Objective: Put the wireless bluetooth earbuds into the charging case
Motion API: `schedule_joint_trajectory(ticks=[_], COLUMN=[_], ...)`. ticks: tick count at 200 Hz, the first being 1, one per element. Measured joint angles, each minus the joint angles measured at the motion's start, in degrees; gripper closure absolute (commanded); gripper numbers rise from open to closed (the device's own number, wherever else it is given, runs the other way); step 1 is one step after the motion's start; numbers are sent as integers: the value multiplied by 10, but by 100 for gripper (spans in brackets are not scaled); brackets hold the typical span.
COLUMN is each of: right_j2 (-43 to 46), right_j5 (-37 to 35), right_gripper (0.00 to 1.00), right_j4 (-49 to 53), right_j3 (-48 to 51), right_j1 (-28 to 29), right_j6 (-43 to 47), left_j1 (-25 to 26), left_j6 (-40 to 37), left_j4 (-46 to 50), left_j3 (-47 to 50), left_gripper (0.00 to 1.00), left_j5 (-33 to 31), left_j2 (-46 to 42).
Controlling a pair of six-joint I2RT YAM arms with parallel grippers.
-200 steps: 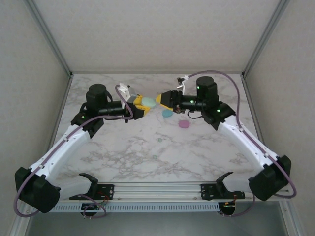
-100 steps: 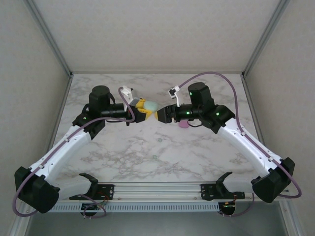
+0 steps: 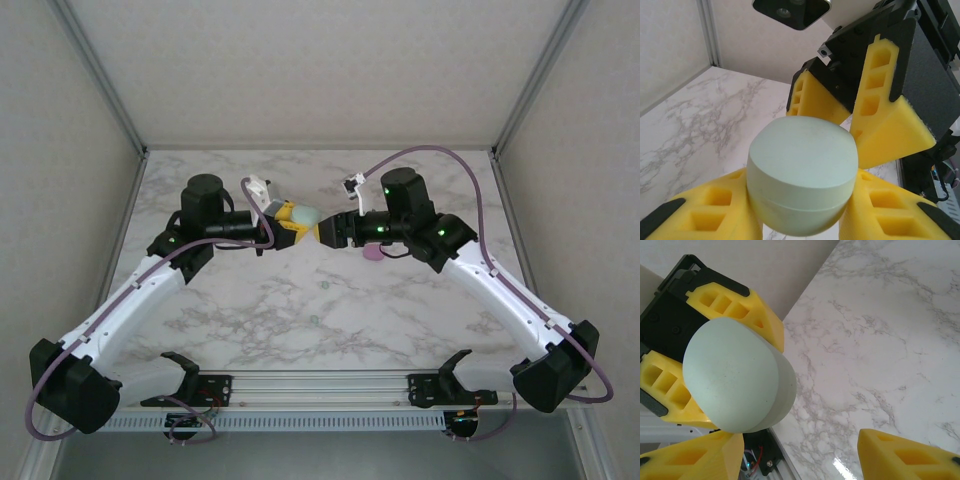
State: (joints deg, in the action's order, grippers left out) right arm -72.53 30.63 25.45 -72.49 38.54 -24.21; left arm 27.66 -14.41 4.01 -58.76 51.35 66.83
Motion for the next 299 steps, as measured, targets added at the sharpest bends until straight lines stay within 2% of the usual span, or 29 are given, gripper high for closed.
schedule_joint_trajectory(ticks=[120, 196, 231, 283, 299], right_j2=[0, -1, -1, 10, 25], right_j5=[8, -6, -8, -7, -12], right_gripper=[37, 35, 34, 34, 37], right_j4=[-5, -63, -71, -68, -54], right_j3=[0, 0, 0, -11, -18], right_j1=[-1, -19, -19, -19, -19], right_j6=[-49, -82, -89, -85, -75], left_j1=[0, 7, 7, 8, 7], left_j6=[-20, -21, 9, 94, 115], left_j4=[10, 35, -11, -138, -169], left_j3=[-2, 0, 27, 102, 116], left_gripper=[71, 71, 71, 73, 73], left_j5=[-7, 7, 3, -50, -68], left_j2=[0, -2, -16, -43, -48])
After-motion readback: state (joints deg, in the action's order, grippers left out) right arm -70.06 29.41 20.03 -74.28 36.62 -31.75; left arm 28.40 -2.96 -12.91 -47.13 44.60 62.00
